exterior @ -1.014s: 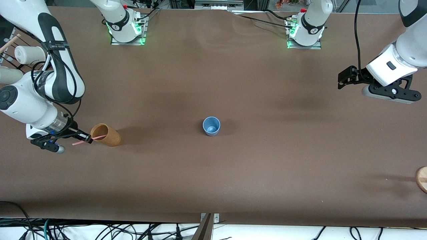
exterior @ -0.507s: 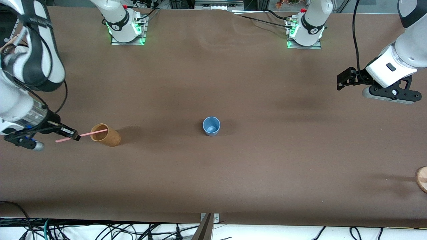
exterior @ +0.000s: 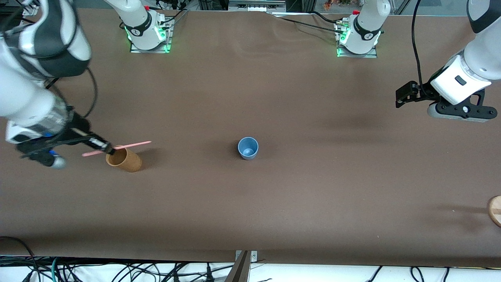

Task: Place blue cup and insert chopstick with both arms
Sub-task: 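Pull the chopstick out and carry it toward the blue cup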

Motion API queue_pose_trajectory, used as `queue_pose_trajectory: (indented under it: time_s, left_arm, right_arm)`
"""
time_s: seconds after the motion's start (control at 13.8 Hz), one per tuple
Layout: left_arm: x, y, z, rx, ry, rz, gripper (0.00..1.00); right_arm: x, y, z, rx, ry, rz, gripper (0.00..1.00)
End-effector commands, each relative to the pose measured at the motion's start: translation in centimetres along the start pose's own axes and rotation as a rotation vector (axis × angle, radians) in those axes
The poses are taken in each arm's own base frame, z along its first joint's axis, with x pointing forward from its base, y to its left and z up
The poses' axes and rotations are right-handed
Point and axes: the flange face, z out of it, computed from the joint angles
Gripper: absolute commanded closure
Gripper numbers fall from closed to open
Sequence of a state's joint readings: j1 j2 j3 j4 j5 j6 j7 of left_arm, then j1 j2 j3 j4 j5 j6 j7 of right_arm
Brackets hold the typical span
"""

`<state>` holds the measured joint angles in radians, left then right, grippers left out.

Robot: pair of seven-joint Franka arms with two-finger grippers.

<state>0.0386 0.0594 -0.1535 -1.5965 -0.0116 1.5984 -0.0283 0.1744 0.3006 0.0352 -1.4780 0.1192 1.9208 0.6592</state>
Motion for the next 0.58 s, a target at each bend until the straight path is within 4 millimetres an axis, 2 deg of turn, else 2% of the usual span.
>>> queue_pose_trajectory:
  time_s: [0.0,0.14,0.29,0.43,0.51]
  left_arm:
    - [0.4,0.2,-0.4,-0.018,0.008,-0.009,0.00]
    - [0.4,-0.1,-0.3,-0.018,0.005,-0.013,0.00]
    - [0.4,-0.3,-0.3,-0.019,0.005,-0.016,0.00]
    - [0.5,-0.1,-0.2,-0.019,0.003,-0.013,0.00]
    - [0.5,0.0,-0.3,-0.019,0.005,-0.012,0.00]
  right_arm:
    - [-5.5,-6.6,1.5,-0.056,0.043,0.133,1.00]
    - [-10.9,-11.6,3.0,-0.058,0.090,0.205,1.00]
    - [-15.4,-15.2,4.6,-0.044,0.139,0.289,1.00]
    - [-19.5,-18.0,7.2,-0.053,0.203,0.319,1.00]
    - [-20.8,-18.8,8.5,-0.063,0.245,0.335,1.00]
